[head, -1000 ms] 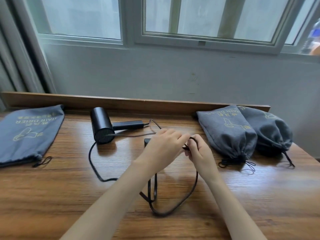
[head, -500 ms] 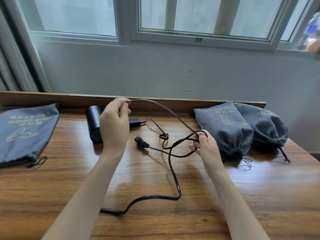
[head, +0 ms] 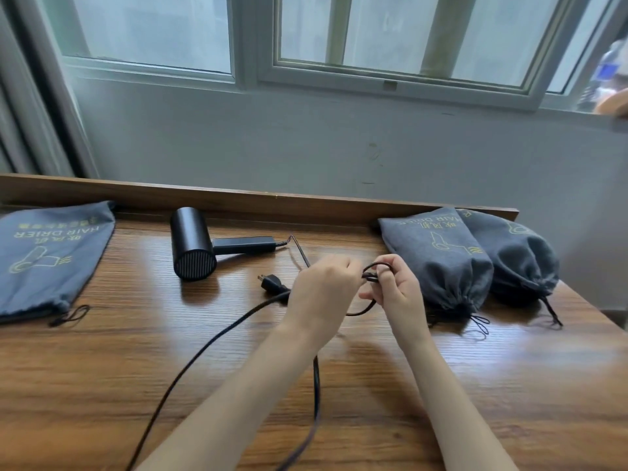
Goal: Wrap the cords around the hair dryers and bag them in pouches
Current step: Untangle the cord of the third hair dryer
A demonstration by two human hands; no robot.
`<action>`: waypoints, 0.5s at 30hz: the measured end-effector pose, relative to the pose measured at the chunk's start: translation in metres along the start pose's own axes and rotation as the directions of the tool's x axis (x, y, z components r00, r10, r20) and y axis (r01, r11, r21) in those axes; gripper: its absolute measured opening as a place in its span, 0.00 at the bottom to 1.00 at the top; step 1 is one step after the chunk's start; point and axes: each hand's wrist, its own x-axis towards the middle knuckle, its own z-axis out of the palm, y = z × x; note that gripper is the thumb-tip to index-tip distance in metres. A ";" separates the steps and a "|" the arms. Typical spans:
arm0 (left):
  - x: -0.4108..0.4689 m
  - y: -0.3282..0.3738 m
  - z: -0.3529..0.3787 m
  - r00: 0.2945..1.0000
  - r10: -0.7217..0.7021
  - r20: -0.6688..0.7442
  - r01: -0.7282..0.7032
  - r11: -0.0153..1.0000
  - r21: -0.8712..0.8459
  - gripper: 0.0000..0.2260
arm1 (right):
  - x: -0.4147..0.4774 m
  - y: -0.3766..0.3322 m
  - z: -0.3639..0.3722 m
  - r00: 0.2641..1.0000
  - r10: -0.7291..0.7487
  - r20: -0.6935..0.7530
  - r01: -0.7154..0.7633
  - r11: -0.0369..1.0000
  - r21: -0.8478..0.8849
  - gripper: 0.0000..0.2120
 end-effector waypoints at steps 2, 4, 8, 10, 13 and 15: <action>-0.003 -0.003 0.002 0.998 0.002 -0.067 -0.006 0.998 -0.058 0.11 | 0.001 0.001 -0.001 0.999 0.026 -0.041 -0.025 0.999 0.036 0.12; -0.001 -0.007 -0.002 0.990 -0.052 -0.134 0.034 0.991 -0.131 0.16 | 0.002 0.002 -0.002 0.996 0.057 -0.073 -0.052 0.996 0.078 0.13; 0.007 -0.019 -0.019 0.922 -0.301 -0.242 0.176 0.885 -0.432 0.14 | 0.006 0.006 -0.004 0.984 0.161 -0.069 -0.143 0.965 0.220 0.14; 0.010 -0.023 -0.030 0.864 -0.396 -0.309 0.183 0.821 -0.541 0.11 | 0.009 0.009 -0.006 0.973 0.214 -0.089 -0.190 0.956 0.224 0.14; 0.015 -0.029 -0.041 0.789 -0.513 -0.339 0.187 0.726 -0.662 0.10 | 0.010 0.010 -0.007 0.971 0.193 -0.140 -0.172 0.974 0.148 0.16; 0.015 -0.031 -0.043 0.759 -0.562 -0.327 0.210 0.688 -0.695 0.09 | 0.008 0.009 -0.005 0.975 0.162 -0.151 -0.155 0.986 0.060 0.16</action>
